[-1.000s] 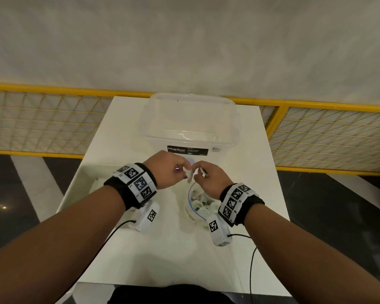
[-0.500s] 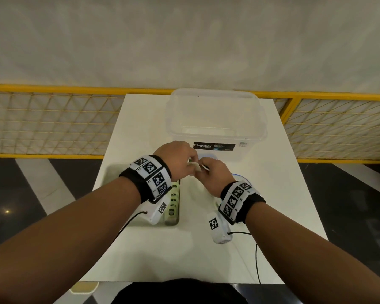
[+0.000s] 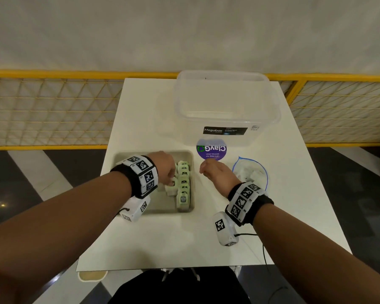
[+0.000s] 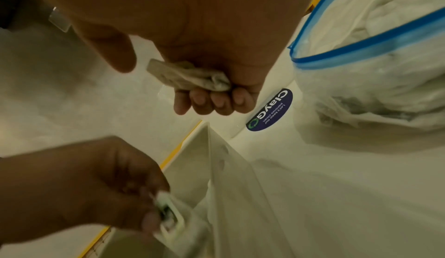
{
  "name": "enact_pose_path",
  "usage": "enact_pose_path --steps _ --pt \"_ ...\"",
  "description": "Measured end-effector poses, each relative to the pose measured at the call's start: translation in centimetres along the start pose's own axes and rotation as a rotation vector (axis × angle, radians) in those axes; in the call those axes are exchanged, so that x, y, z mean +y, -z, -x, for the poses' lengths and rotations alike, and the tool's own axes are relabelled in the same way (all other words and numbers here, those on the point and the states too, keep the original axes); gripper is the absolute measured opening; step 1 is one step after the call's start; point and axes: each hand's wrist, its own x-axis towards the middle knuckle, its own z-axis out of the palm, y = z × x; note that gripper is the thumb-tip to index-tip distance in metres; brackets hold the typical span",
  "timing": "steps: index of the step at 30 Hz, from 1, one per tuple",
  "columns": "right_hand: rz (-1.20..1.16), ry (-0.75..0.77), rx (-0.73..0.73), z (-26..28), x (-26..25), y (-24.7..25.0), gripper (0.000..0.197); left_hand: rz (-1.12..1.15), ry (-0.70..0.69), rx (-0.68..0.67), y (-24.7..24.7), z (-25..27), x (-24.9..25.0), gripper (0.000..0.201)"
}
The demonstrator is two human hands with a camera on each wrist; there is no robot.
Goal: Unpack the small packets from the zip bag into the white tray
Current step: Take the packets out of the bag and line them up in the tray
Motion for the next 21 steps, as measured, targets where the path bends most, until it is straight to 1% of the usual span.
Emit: enact_pose_path --steps 2,4,5,6,8,9,10,11,13,15,17,19,21 --pt "-0.045 -0.024 -0.025 0.2 0.0 -0.1 0.031 -0.072 0.001 -0.124 -1.2 -1.4 0.2 0.032" --pt "0.001 -0.023 -0.018 0.5 0.1 -0.2 0.031 -0.145 0.001 -0.204 -2.5 -3.2 0.4 0.034" --pt "0.046 -0.008 -0.018 0.5 0.0 -0.2 0.029 -0.183 0.023 -0.243 -3.1 -4.4 0.0 0.035" --pt "0.091 0.007 -0.023 0.6 0.1 -0.2 0.026 -0.204 0.032 -0.255 -4.3 -6.6 -0.9 0.036" --pt "0.157 0.008 -0.040 0.7 0.5 -0.2 0.017 -0.181 0.101 -0.302 -8.1 -13.8 -4.0 0.044" --pt "0.182 0.004 -0.047 0.8 0.7 -0.3 0.011 -0.181 0.093 -0.295 -10.3 -17.3 -5.6 0.043" --pt "0.207 0.002 -0.052 0.9 1.1 -0.3 0.007 -0.173 0.064 -0.264 -12.0 -19.6 -6.6 0.042" --pt "0.228 0.003 -0.059 1.2 1.3 -0.4 0.003 -0.185 0.053 -0.249 -12.4 -20.2 -6.9 0.043" --pt "0.243 0.008 -0.053 1.3 1.8 -0.5 0.004 -0.202 0.019 -0.190 -9.9 -17.3 -5.0 0.043" --pt "0.234 0.020 -0.011 1.3 1.8 -0.5 0.004 -0.216 -0.009 -0.134 -10.0 -17.0 -4.7 0.040" --pt "0.176 0.010 0.025 1.1 1.8 -0.5 0.003 -0.197 0.035 -0.142 -8.5 -14.5 -3.8 0.040" --pt "0.115 -0.011 0.033 0.7 1.9 -0.5 0.010 -0.084 0.047 -0.053 -5.5 -9.8 -2.2 0.037" --pt "0.087 -0.021 0.027 0.3 1.9 -0.4 0.016 0.071 -0.001 0.059 -3.0 -5.6 -0.7 0.030"
